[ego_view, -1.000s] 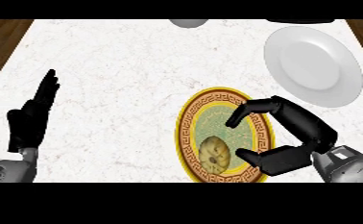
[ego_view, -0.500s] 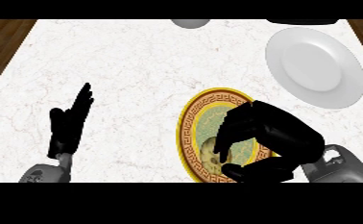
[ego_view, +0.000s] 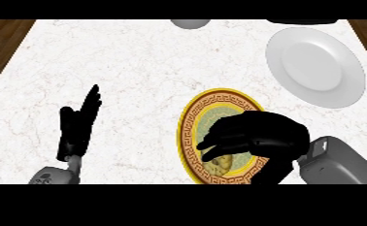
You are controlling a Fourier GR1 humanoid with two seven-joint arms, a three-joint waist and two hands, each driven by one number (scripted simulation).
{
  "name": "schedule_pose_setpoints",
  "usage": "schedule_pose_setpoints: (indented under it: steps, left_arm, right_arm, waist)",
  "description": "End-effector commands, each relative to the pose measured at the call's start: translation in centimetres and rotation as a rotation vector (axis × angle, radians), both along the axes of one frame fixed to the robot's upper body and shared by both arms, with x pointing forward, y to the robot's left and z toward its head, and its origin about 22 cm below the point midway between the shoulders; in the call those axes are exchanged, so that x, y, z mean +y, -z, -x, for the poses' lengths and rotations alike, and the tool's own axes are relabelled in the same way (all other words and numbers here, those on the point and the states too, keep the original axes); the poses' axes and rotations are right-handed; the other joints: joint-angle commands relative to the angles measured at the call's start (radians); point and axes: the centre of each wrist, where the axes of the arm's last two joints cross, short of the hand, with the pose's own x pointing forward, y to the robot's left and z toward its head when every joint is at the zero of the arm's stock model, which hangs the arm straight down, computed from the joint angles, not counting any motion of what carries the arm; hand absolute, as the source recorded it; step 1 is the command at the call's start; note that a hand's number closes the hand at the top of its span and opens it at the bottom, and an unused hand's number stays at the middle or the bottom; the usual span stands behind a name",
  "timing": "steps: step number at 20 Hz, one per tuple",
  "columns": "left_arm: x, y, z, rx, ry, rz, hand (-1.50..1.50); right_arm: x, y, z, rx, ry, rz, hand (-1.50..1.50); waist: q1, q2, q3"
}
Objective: Pick the squash from the plate and place it in the plate
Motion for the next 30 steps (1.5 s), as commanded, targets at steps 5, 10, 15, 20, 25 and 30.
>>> schedule_pose_setpoints:
  steps: [5, 10, 15, 20, 25, 30]
  left_arm:
    - [1.1, -0.9, -0.7, 0.015, -0.017, -0.009, 0.00]
    - [0.4, -0.6, 0.2, 0.014, -0.018, -0.021, 0.00]
    - [0.8, -1.6, 0.7, 0.017, -0.006, -0.019, 0.00]
    - [0.9, -1.3, 0.0, 0.022, -0.013, 0.006, 0.00]
    - [1.6, -1.5, 1.8, 0.018, -0.010, -0.004, 0.00]
    - [-0.1, -2.4, -0.8, 0.023, -0.032, -0.015, 0.00]
  right_arm:
    - [4.1, -4.3, 0.7, -0.356, -0.016, 0.269, -1.50]
    - [6.4, -4.4, 1.6, -0.377, -0.014, 0.544, -1.50]
    - [9.7, -3.8, 2.1, -0.365, 0.004, 0.697, -1.50]
    - [8.4, -2.3, 2.8, -0.367, 0.009, 0.745, -1.50]
    - [9.9, -1.1, 1.2, -0.355, 0.031, 0.759, -1.50]
    - [8.5, -0.5, 1.6, -0.351, -0.004, 0.774, -1.50]
  waist:
    - [-0.012, -0.005, -0.003]
    - [-0.008, -0.006, -0.003]
    - [-0.003, -0.003, -0.002]
    - [-0.014, -0.002, -0.002]
    - [-0.008, -0.001, -0.001]
    - [-0.014, -0.001, -0.001]
